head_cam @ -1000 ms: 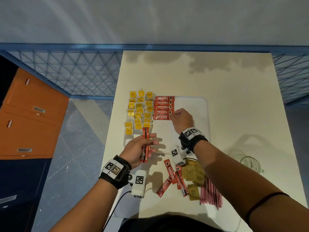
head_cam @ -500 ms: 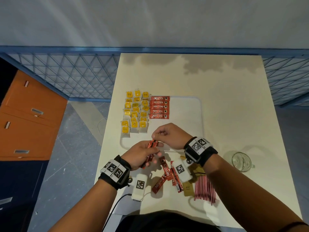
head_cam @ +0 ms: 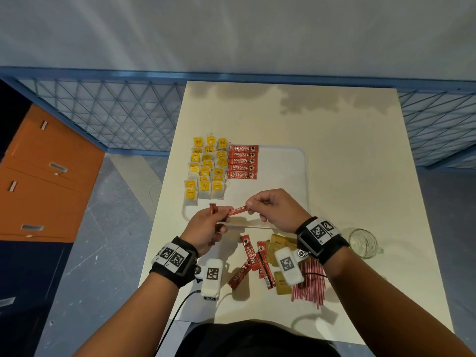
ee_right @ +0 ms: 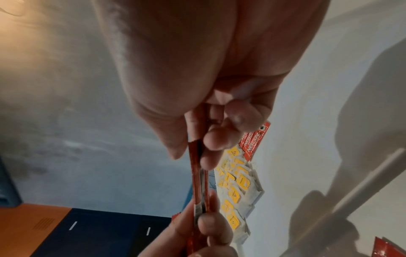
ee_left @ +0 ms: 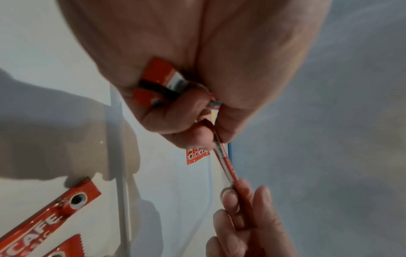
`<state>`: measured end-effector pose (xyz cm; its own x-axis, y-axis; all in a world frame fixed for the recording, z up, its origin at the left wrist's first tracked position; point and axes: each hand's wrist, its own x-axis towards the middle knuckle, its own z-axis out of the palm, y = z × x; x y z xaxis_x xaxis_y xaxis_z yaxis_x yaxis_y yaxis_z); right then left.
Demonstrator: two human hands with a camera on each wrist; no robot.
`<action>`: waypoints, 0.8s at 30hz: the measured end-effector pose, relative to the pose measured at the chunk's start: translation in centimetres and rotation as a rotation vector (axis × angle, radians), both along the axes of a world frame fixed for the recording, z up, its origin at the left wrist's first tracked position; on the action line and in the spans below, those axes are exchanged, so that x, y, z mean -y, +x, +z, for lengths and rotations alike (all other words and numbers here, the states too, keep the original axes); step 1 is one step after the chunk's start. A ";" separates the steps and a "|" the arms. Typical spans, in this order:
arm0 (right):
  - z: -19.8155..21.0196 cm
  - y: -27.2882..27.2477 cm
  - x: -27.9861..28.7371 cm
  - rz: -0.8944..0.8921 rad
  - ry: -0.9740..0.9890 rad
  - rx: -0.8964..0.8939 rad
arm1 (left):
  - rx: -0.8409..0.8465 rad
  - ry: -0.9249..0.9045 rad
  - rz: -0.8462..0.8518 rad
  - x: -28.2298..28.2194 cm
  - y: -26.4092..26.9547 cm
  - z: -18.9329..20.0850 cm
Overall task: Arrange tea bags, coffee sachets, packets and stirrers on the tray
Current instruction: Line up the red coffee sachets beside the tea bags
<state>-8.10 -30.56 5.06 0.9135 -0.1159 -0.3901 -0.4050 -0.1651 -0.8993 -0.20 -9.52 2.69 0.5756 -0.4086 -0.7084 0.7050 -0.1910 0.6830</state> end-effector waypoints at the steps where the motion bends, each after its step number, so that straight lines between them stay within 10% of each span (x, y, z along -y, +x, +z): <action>1: -0.1 -0.1 0.0 -0.007 -0.011 0.002 | 0.023 0.020 0.011 0.0 0.0 -0.1; 14: -3.5 -0.7 -0.4 -0.231 -0.014 -0.099 | 0.330 0.165 0.045 0.8 0.5 -1.1; 24: -6.2 2.3 -0.1 -0.305 -0.094 -0.127 | 0.143 0.175 0.185 1.4 2.2 -1.1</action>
